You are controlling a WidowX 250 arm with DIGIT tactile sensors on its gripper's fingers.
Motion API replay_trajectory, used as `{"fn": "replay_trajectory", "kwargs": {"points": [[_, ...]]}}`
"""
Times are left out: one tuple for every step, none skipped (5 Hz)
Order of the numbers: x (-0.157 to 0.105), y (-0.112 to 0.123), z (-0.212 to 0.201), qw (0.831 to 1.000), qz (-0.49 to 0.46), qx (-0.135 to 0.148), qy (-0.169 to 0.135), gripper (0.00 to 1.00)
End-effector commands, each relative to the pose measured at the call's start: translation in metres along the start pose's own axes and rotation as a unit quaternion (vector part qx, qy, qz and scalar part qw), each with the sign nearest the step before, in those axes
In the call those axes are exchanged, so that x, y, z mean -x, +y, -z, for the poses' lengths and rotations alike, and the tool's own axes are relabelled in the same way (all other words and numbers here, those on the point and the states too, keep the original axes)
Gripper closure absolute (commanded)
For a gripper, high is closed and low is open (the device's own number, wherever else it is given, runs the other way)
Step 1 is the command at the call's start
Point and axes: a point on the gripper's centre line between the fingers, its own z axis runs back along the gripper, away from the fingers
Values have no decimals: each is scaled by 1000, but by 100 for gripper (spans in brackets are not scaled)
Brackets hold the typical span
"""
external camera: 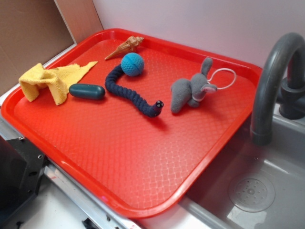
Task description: Grab the gray animal.
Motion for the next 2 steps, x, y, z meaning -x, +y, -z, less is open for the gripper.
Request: {"fn": "replay_trajectory", "kwargs": {"points": [[0, 0, 0, 1000, 0, 0, 0, 0], [-17, 3, 3, 997, 60, -11, -38, 0]]}}
